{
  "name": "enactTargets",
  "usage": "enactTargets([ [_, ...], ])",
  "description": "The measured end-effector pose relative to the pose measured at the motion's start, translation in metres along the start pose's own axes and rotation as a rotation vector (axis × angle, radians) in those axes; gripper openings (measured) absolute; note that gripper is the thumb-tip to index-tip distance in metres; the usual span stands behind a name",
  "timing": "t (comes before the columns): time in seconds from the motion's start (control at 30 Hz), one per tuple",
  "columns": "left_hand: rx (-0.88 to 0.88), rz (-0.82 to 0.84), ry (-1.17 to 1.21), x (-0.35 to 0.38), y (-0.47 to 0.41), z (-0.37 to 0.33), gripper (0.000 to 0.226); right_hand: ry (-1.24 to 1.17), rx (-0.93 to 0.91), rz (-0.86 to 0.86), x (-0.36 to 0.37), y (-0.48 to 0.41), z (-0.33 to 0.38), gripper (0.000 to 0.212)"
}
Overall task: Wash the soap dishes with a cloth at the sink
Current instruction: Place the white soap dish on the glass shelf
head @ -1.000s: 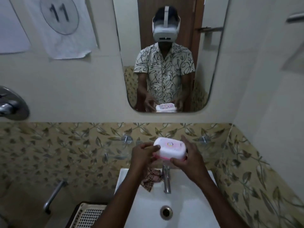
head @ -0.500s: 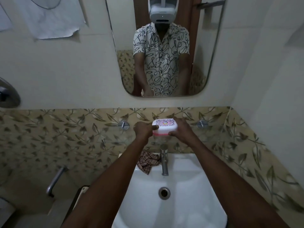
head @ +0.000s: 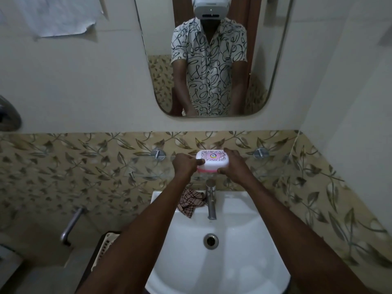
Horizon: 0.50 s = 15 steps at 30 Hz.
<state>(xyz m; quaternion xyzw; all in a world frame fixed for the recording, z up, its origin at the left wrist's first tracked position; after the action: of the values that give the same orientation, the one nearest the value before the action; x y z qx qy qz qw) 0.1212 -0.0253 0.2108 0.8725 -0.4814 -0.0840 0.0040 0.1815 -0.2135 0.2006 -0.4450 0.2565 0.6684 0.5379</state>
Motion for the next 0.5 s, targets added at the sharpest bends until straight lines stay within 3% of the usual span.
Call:
enactTargets([
  [0.2, 0.029, 0.0, -0.004, -0.004, 0.005, -0.004, 0.041, 0.013, -0.001, 0.038, -0.001, 0.003, 0.004, 0.1],
  [0.3, 0.117, -0.123, 0.012, -0.021, 0.013, -0.018, 0.038, -0.034, 0.018, -0.052, -0.021, 0.013, 0.008, 0.102],
  [0.4, 0.125, -0.229, 0.143, -0.052, 0.028, 0.009, 0.03, -0.081, 0.019, -0.353, -0.048, 0.045, 0.008, 0.056],
  [0.5, -0.021, -0.234, 0.058, -0.071, 0.046, 0.086, 0.026, -0.103, -0.033, -0.549, -0.033, 0.091, 0.011, 0.016],
])
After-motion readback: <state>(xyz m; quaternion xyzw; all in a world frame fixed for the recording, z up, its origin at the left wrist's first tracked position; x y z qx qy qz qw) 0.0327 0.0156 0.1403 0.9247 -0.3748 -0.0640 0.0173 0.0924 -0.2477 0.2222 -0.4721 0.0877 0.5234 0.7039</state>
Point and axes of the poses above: each hand's wrist, its own y-axis away from the middle knuckle, its own x-axis out of the palm, z = x × y, the point moved 8 cm from there along -y, towards the middle knuckle, and after that the axes turned 13 degrees about y, right-handed, at the moved point
